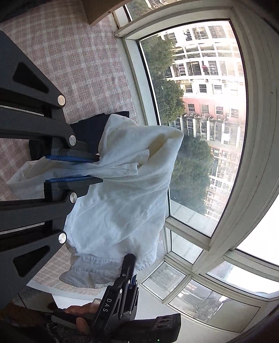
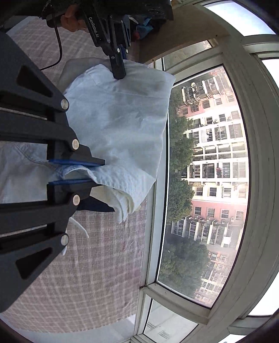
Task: Fold clothes
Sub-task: 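Carry the folded shirt with the right gripper onto the navy shirt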
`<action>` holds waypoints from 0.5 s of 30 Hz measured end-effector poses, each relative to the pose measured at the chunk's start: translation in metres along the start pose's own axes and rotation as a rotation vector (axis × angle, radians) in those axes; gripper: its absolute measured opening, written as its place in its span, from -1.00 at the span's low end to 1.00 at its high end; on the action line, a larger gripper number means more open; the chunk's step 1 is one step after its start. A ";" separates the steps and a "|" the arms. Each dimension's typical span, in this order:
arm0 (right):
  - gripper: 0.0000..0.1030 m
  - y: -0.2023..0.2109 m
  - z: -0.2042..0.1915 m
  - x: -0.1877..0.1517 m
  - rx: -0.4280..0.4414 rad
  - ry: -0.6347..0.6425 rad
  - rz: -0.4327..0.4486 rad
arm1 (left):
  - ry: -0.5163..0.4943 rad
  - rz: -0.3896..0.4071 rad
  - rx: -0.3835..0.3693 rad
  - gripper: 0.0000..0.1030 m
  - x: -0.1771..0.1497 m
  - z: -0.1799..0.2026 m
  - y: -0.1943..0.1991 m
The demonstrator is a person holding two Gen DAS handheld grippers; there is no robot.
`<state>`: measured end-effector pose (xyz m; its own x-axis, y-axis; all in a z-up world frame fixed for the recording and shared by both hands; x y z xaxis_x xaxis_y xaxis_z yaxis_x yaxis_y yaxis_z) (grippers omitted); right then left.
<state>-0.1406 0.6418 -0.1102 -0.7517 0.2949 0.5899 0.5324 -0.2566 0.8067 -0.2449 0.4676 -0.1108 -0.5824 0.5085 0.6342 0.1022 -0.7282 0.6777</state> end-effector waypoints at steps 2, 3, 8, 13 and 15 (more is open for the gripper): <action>-0.80 -0.032 0.008 -0.006 0.018 -0.010 -0.037 | 0.014 -0.031 0.012 -0.80 0.002 -0.004 -0.027; -0.80 -0.048 0.012 -0.009 0.027 -0.015 -0.056 | 0.023 -0.047 0.015 -0.80 0.001 -0.008 -0.039; -0.79 -0.120 0.018 -0.031 0.057 -0.017 -0.132 | 0.083 -0.121 0.039 -0.80 -0.020 -0.042 -0.091; -0.52 -0.164 0.031 -0.046 0.066 -0.002 -0.203 | 0.215 -0.168 -0.011 -0.65 -0.048 -0.084 -0.124; -0.46 -0.155 0.042 -0.046 0.092 -0.052 -0.198 | 0.296 -0.155 -0.093 -0.61 -0.050 -0.093 -0.123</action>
<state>-0.1724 0.7069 -0.2608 -0.8252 0.3787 0.4191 0.4119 -0.1043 0.9052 -0.3032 0.4888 -0.2607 -0.7954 0.4706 0.3820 -0.0713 -0.6984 0.7121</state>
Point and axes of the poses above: each gripper's, at about its wrist camera, not at the fingertips, and y roughly against the way its jaws point, z to its right, x to its top, the point moved 8 cm from there along -y, roughly the way its jaws point, and after that the axes turned 6 degrees about -x, right-handed, at the moved point
